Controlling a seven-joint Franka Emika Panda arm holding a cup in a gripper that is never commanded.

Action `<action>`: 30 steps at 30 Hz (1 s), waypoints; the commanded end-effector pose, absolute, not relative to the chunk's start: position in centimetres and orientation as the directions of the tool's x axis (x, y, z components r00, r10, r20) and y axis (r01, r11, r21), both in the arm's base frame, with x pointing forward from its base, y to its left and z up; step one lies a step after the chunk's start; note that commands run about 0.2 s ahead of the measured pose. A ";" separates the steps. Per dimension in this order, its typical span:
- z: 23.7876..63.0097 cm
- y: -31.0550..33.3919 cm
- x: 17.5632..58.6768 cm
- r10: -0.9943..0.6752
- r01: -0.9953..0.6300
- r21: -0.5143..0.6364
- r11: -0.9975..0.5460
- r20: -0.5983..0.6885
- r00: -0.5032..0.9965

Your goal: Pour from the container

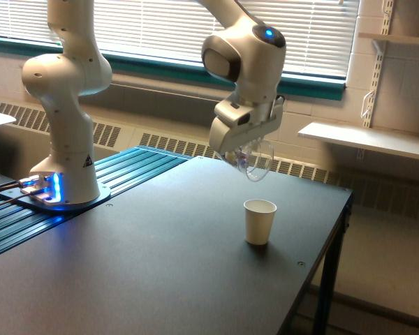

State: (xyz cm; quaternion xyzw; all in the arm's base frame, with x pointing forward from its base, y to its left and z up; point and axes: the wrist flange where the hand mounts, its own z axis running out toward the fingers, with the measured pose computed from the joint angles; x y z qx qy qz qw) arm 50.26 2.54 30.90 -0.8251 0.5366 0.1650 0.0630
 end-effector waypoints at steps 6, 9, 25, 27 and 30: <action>29.9 5.0 50.9 -0.830 -0.908 0.099 -0.408 -0.454 0.323; 29.6 5.0 51.1 -0.817 -0.911 0.103 -0.400 -0.491 0.303; 29.4 3.2 52.2 -0.793 -0.931 0.126 -0.342 -0.570 0.214; 29.4 2.9 52.3 -0.793 -0.934 0.125 -0.336 -0.573 0.208; 29.4 2.4 52.4 -0.795 -0.937 0.127 -0.326 -0.574 0.198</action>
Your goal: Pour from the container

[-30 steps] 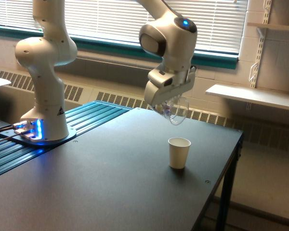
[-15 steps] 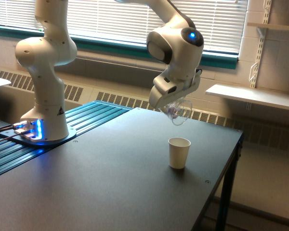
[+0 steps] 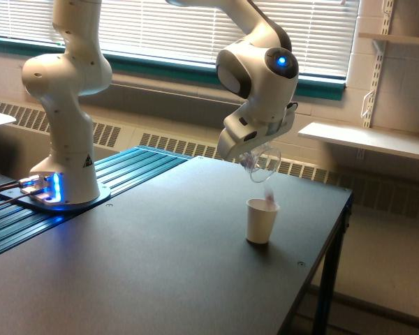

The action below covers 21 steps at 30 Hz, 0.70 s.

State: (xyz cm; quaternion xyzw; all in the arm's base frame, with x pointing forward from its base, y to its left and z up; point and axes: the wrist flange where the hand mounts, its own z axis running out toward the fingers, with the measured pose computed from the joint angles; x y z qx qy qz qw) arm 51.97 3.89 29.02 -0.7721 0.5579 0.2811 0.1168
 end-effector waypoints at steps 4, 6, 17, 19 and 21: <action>29.3 2.0 52.1 -0.795 -0.939 0.139 -0.314 -0.579 0.181; 29.3 1.9 52.0 -0.792 -0.940 0.142 -0.310 -0.586 0.172; 28.9 3.1 51.8 -0.770 -0.926 0.151 -0.347 -0.609 0.189; 28.9 3.3 51.8 -0.767 -0.924 0.151 -0.350 -0.613 0.191; 28.9 3.6 51.8 -0.766 -0.921 0.155 -0.358 -0.612 0.195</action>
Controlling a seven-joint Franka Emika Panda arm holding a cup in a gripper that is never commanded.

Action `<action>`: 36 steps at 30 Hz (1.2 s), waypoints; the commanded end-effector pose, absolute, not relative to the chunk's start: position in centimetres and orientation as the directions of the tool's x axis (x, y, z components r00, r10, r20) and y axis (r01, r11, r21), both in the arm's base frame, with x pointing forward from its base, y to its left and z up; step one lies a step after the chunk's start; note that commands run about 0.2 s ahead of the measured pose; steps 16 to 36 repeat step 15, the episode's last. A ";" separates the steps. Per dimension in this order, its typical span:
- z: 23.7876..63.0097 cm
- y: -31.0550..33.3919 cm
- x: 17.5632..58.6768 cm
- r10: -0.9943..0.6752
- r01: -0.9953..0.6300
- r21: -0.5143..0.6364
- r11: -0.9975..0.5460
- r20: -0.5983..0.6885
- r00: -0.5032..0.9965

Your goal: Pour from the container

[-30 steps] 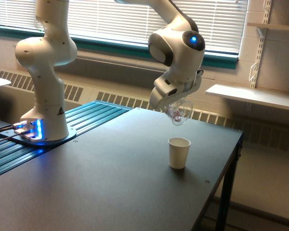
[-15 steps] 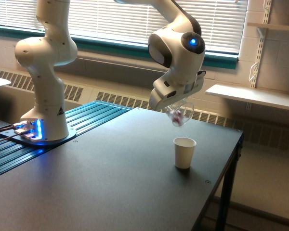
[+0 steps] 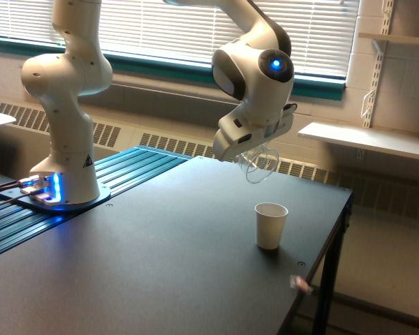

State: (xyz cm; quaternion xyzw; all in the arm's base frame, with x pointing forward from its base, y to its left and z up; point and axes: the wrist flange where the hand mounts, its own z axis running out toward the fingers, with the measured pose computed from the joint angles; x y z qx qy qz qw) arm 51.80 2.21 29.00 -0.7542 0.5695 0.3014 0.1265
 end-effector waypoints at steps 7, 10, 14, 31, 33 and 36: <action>28.7 4.4 51.7 -0.766 -0.915 0.150 -0.375 -0.605 0.215; 28.7 4.7 51.7 -0.774 -0.915 0.149 -0.374 -0.593 0.220; 28.8 5.0 51.5 -0.789 -0.920 0.150 -0.363 -0.574 0.217; 28.9 5.0 51.5 -0.790 -0.920 0.150 -0.363 -0.573 0.219; 28.9 5.0 51.5 -0.790 -0.920 0.150 -0.363 -0.573 0.219; 28.9 5.0 51.5 -0.790 -0.920 0.150 -0.363 -0.573 0.219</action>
